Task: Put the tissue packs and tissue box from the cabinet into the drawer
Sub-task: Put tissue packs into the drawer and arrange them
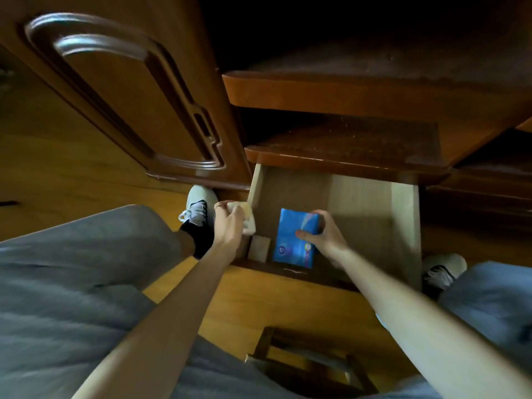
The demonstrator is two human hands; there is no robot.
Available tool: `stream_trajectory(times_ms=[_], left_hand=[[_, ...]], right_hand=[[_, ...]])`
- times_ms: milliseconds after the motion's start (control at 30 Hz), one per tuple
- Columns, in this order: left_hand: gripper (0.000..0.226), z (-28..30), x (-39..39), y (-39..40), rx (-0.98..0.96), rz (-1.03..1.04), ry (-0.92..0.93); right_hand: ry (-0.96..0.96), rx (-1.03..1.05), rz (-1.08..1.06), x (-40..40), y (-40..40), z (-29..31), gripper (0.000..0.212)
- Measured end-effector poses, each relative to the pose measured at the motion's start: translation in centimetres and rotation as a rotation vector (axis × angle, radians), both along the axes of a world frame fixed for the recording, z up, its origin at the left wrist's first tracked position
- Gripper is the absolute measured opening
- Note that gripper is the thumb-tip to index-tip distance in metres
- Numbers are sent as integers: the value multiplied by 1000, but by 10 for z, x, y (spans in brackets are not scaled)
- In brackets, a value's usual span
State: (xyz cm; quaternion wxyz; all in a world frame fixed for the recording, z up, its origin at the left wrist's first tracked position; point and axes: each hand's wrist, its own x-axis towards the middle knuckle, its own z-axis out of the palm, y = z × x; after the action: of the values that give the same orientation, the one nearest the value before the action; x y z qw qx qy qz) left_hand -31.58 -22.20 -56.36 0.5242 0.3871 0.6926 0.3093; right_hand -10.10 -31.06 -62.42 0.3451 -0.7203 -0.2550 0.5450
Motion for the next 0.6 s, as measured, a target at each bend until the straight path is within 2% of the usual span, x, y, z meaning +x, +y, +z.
stream_trajectory(times_ms=[133, 300, 333, 433, 467, 600], left_hand=[[15, -10, -5, -3, -42, -99, 3], [32, -13, -9, -4, -8, -228, 22], [33, -13, -10, -4, 9, -243, 43], [34, -14, -11, -2, 52, -248, 68], [34, -14, -11, -3, 57, -257, 64], [37, -14, -9, -6, 51, -290, 18]], right_hand=[[-91, -78, 141, -14, -3, -16, 65], [-160, -147, 186, -18, 3, -20, 79], [-224, -185, 255, -19, 5, -19, 82], [-573, -311, 480, -18, 10, -20, 92], [-572, -313, 484, -17, 11, -21, 92], [-228, -284, 280, -15, 10, -23, 87]])
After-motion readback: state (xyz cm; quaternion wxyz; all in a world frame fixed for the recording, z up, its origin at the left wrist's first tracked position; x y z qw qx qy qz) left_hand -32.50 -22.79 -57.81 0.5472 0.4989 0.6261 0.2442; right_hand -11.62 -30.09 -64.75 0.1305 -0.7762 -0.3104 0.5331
